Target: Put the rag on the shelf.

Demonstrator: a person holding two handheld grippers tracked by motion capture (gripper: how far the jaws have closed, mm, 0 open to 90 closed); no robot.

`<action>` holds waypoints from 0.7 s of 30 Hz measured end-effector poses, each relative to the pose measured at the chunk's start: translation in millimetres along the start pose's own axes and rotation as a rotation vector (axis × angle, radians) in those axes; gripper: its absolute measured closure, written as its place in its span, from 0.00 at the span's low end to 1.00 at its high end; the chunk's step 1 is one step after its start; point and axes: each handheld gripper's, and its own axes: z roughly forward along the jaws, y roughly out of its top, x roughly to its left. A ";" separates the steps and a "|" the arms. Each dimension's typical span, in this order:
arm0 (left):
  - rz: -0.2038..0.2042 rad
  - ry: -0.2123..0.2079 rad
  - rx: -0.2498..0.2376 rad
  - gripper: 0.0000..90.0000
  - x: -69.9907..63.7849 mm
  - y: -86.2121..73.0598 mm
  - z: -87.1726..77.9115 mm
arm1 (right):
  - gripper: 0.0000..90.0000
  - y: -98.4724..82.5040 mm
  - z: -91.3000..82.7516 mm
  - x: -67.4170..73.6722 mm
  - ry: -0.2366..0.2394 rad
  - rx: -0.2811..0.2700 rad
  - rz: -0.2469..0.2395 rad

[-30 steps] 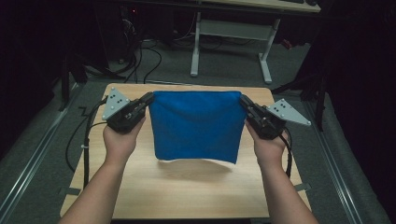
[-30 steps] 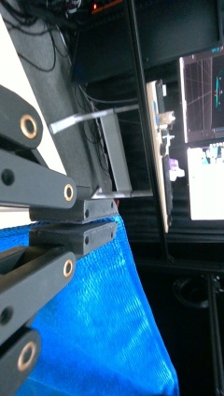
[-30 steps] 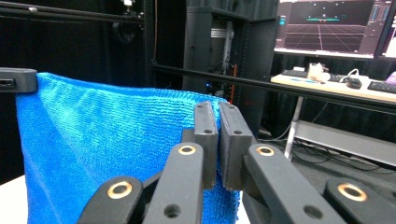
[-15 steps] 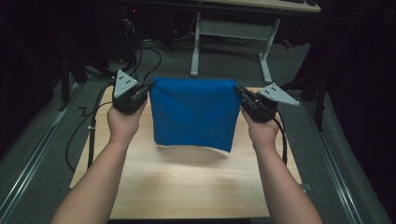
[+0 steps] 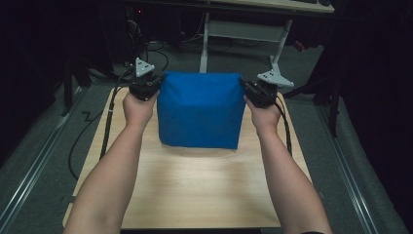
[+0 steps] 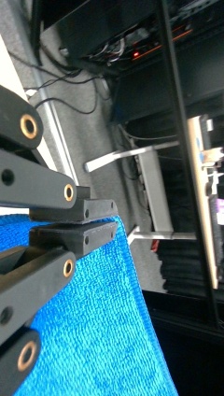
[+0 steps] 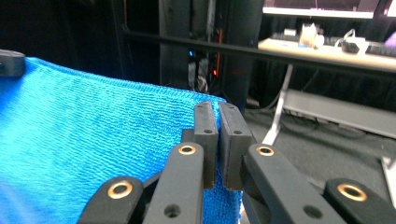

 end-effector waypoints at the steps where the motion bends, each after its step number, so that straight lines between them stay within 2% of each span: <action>1: -0.006 -0.005 0.023 0.98 0.9 -3.7 4.6 | 0.98 -1.9 4.1 -1.5 -0.002 0.015 0.007; 3: -0.002 -0.014 0.072 0.98 0.4 -15.1 13.9 | 0.98 -7.9 12.7 -4.8 -0.005 0.042 0.008; 4: -0.002 -0.014 0.072 0.98 0.4 -15.1 13.9 | 0.98 -7.9 12.7 -4.8 -0.005 0.042 0.008; 5: -0.005 -0.019 0.092 0.98 0.2 -22.0 17.5 | 0.98 -12.1 16.4 -6.0 -0.006 0.060 0.014; 6: -0.018 -0.031 0.114 0.98 0.5 -31.3 21.1 | 0.98 -23.8 23.0 -7.8 -0.002 0.096 0.038; 7: -0.027 -0.043 0.124 0.98 0.6 -36.7 22.6 | 0.98 -23.8 23.0 -7.8 -0.002 0.096 0.038; 8: -0.029 -0.059 0.136 0.98 -0.7 -50.7 24.4 | 0.98 -33.5 26.4 -8.1 -0.003 0.120 0.037; 9: -0.029 -0.059 0.136 0.98 -0.7 -50.7 24.4 | 0.98 -33.5 26.4 -8.1 -0.003 0.120 0.037; 10: -0.043 -0.079 0.162 0.98 -1.2 -62.2 25.9 | 0.98 -44.7 28.4 -7.6 0.000 0.142 0.041; 13: -0.083 -0.104 0.157 0.98 -0.5 -77.6 24.5 | 0.98 -59.8 28.5 -4.1 0.009 0.165 0.040; 14: -0.083 -0.104 0.157 0.98 -0.5 -77.6 24.5 | 0.98 -59.8 28.5 -4.1 0.009 0.165 0.040; 15: -0.097 -0.124 0.164 0.98 -1.2 -86.2 23.5 | 0.98 -68.5 27.5 -1.6 0.016 0.176 0.044; 21: -0.120 -0.170 0.160 0.98 -8.2 -102.7 19.4 | 0.98 -88.9 22.7 6.9 0.038 0.204 0.049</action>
